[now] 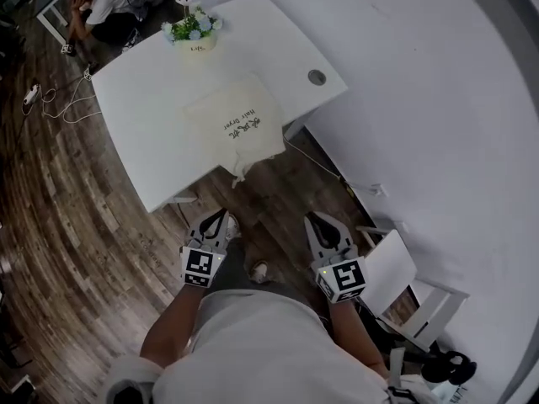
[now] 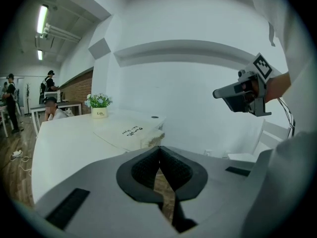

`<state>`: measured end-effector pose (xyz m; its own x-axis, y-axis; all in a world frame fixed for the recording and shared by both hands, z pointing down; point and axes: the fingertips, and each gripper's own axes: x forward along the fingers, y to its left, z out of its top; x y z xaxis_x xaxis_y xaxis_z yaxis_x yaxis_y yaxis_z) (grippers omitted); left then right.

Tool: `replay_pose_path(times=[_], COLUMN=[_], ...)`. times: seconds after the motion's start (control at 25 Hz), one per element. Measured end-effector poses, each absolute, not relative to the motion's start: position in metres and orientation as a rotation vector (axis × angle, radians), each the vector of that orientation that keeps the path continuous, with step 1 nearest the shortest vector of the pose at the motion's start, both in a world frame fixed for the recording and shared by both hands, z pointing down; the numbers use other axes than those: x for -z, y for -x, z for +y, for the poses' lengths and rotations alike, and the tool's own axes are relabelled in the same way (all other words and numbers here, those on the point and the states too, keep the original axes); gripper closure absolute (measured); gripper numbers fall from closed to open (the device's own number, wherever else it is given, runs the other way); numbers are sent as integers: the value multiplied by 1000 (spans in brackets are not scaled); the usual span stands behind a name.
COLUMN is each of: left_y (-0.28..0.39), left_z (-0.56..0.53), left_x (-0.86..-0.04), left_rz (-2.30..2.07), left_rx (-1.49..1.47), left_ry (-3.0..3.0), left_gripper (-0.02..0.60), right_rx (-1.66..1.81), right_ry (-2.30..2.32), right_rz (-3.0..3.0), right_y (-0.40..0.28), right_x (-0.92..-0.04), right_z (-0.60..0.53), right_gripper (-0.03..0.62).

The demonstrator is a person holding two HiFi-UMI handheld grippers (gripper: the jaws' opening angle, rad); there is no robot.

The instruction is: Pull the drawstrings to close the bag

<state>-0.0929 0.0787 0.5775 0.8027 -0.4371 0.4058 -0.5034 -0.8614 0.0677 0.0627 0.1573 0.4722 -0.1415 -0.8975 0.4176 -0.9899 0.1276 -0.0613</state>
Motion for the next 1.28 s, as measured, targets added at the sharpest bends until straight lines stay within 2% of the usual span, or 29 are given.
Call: replay_pose_path(times=[0.56,0.92,1.28], left_y=[97,79,54], left_z=[2,-26,-39], left_x=[-624,-716,-816], left_rz=[-656,-660,-654], left_rx=[-663,-714,-729], left_ry=[-2737,-2681,-2647], left_gripper=[568,563,452], right_rx=[-442,-524,-554], right_ry=[-1768,-1633,-1473], right_rz=[-2062,-1999,-2044], right_y=[-65,-97,-92], right_x=[-496,-619,-755], right_z=[40,-10,-48], right_gripper=[546,546,546])
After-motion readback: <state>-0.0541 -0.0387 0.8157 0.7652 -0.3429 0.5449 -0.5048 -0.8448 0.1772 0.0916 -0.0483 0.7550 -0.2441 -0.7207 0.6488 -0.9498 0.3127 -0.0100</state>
